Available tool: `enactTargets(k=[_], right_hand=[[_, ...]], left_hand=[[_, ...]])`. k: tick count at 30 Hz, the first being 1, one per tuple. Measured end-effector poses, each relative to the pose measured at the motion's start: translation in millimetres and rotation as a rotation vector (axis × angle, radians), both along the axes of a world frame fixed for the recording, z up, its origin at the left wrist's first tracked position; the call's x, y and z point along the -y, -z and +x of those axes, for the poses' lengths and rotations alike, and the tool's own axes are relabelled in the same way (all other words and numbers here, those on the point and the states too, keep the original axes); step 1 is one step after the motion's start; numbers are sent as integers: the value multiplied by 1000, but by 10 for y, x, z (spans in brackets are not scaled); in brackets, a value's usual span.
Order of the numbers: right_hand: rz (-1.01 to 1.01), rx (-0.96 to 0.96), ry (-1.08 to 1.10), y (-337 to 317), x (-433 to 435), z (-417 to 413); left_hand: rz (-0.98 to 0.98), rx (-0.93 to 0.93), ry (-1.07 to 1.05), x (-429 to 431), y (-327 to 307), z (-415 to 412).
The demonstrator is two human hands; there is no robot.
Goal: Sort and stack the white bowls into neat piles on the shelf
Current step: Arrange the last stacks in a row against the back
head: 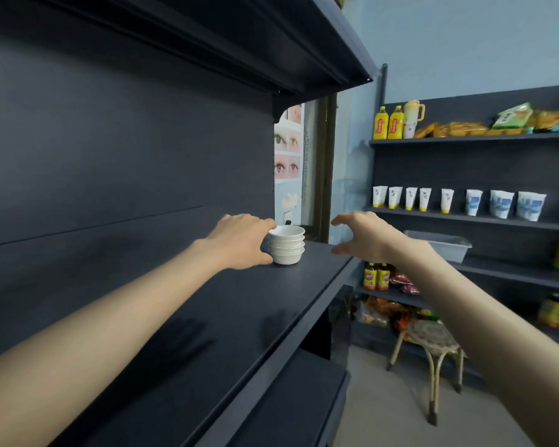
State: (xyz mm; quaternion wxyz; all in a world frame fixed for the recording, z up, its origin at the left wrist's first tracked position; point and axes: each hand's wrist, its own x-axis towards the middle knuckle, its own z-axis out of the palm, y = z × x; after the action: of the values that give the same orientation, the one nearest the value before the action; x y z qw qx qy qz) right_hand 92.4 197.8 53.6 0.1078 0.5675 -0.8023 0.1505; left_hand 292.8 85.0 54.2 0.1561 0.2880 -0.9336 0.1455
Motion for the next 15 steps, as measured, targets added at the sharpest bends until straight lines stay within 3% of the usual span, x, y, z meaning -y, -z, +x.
enactTargets(k=[6, 11, 15], right_hand=[[-5, -1, -76, 152, 789, -970], [69, -4, -210, 263, 1504, -1617], [82, 66, -331, 357, 2076, -2037]], left_hand=[[-19, -29, -69, 645, 179, -868], [78, -54, -201, 1102, 371, -1383], [208, -178, -278, 1375, 434, -1674]])
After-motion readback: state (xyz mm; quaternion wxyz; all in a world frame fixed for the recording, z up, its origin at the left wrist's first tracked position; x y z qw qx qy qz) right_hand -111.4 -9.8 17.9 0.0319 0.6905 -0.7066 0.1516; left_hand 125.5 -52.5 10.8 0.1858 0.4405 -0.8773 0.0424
